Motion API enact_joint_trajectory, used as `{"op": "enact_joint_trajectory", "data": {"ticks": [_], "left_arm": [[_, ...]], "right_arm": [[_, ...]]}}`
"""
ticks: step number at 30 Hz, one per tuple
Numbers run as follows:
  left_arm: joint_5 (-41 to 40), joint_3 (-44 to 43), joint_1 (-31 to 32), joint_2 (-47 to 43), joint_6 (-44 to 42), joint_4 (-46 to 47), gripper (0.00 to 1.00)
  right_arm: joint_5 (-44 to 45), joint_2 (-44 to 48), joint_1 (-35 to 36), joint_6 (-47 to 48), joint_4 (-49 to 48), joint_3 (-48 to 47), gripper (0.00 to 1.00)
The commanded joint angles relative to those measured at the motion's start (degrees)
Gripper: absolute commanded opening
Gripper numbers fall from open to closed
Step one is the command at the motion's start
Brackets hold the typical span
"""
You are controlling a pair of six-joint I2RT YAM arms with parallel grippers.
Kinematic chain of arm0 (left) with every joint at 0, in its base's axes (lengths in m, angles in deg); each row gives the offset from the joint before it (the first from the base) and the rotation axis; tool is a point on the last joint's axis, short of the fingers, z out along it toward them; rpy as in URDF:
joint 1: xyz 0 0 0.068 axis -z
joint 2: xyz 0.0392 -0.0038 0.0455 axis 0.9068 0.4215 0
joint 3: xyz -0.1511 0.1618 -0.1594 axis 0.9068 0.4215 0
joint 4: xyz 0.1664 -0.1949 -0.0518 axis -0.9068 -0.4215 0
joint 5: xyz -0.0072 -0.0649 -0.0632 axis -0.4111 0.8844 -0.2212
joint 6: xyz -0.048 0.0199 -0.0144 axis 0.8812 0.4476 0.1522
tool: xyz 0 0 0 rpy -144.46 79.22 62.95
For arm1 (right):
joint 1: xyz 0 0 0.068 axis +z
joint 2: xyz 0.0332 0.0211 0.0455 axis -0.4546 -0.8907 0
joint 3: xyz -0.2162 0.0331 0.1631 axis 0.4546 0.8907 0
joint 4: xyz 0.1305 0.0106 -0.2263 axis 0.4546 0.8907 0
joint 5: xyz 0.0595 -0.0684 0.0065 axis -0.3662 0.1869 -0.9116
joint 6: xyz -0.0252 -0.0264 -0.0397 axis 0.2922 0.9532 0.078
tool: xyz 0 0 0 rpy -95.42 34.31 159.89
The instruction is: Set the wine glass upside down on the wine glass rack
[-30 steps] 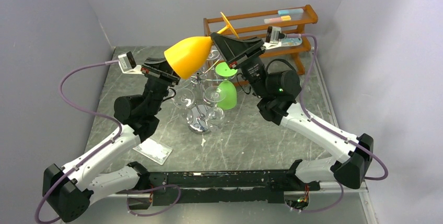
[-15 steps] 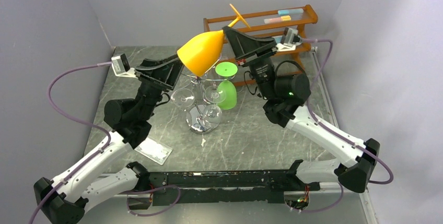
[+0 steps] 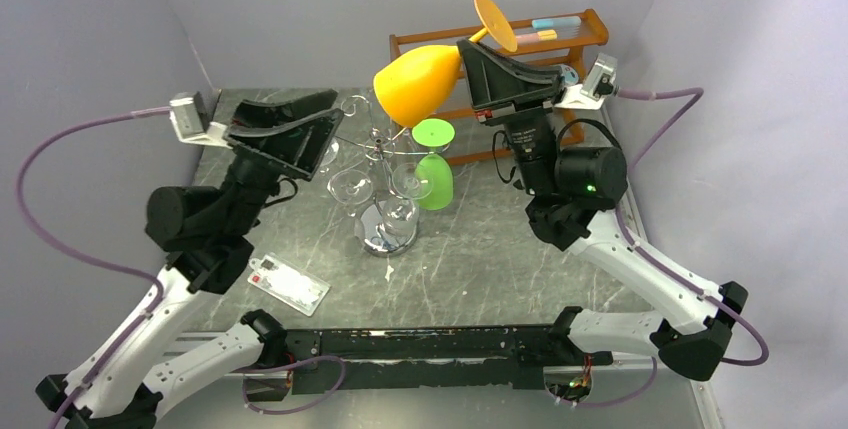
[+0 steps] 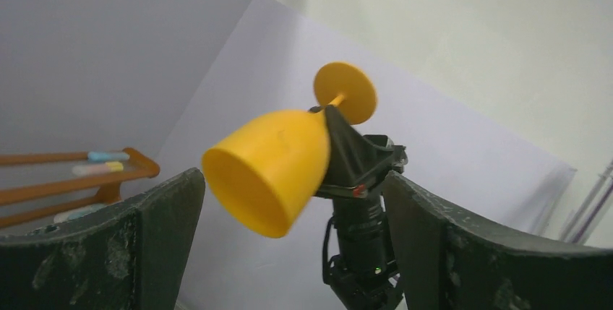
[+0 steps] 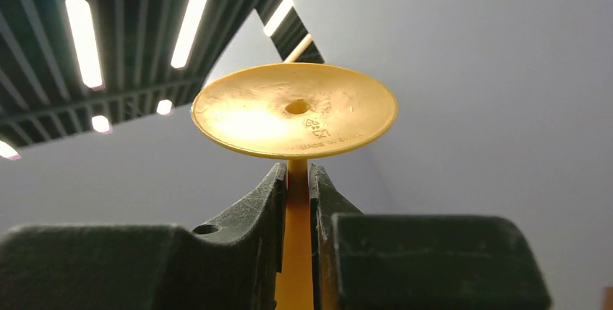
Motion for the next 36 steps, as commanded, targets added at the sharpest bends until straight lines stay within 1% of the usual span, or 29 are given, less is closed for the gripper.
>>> {"op": "enact_joint_trajectory", "data": {"ticks": [1,4,6,8,12,17,19,22,25,27,28,29,32,34,36], "left_arm": [[5.47,-7.11,0.43,-0.62,-4.06,-8.77,0.97],[7.91,-11.44,0.46,1.35,-1.05,-11.98,0.96],[10.24,-14.14,0.42,3.38,1.08,-12.21,0.95],[12.26,-16.44,0.46,5.76,2.91,-12.06,0.95],[15.01,-19.82,0.44,9.9,5.15,-10.46,0.95],[18.07,-23.22,0.45,14.03,6.34,-9.41,0.95],[18.74,-24.5,0.45,15.07,6.3,-10.07,0.94],[18.15,-25.73,0.48,15.63,6.22,-12.19,0.87],[17.39,-25.43,0.48,15.27,6.16,-13.05,0.81],[16.91,-25.3,0.48,15.03,6.36,-13.65,0.72],[16.57,-25.26,0.48,15.03,6.5,-14.35,0.7],[16.49,-25.26,0.43,15.01,6.47,-14.65,0.64],[16.87,-25.71,0.46,15.27,6.37,-15.4,0.55],[16.96,-26.82,0.44,15.81,5.99,-17.45,0.52],[16.54,-28.37,0.46,16.34,4.62,-21.89,0.51]], "right_arm": [[-3.5,0.46,0.19,17.11,4.13,-4.09,0.0],[-6.29,0.29,0.23,27.44,6.66,-4.7,0.0],[-9.38,0.15,0.2,35.16,10.27,-5.95,0.0],[-11.52,-0.03,0.15,40.36,13.13,-6.99,0.0],[-17.47,-0.4,0.24,47.56,16.98,-7.97,0.0],[-23.23,-0.64,0.22,53.05,20.72,-8.28,0.0],[-26.38,-0.68,0.21,55.06,22.71,-8.54,0.0],[-29.87,-1.07,0.2,57.15,27.53,-10.12,0.0],[-31.13,-1.38,0.23,58.16,29.77,-10.77,0.0],[-31.58,-1.52,0.2,58.74,29.98,-10.65,0.0],[-31.89,-1.63,0.17,58.94,30.19,-10.65,0.0],[-32.27,-1.76,0.25,59.27,30.55,-10.72,0.0],[-33.08,-2.2,0.18,60.49,31.85,-11.0,0.0],[-33.21,-2.47,0.2,61.4,32.37,-11.15,0.0],[-33.38,-2.85,0.21,61.79,32.76,-11.42,0.0]]}}
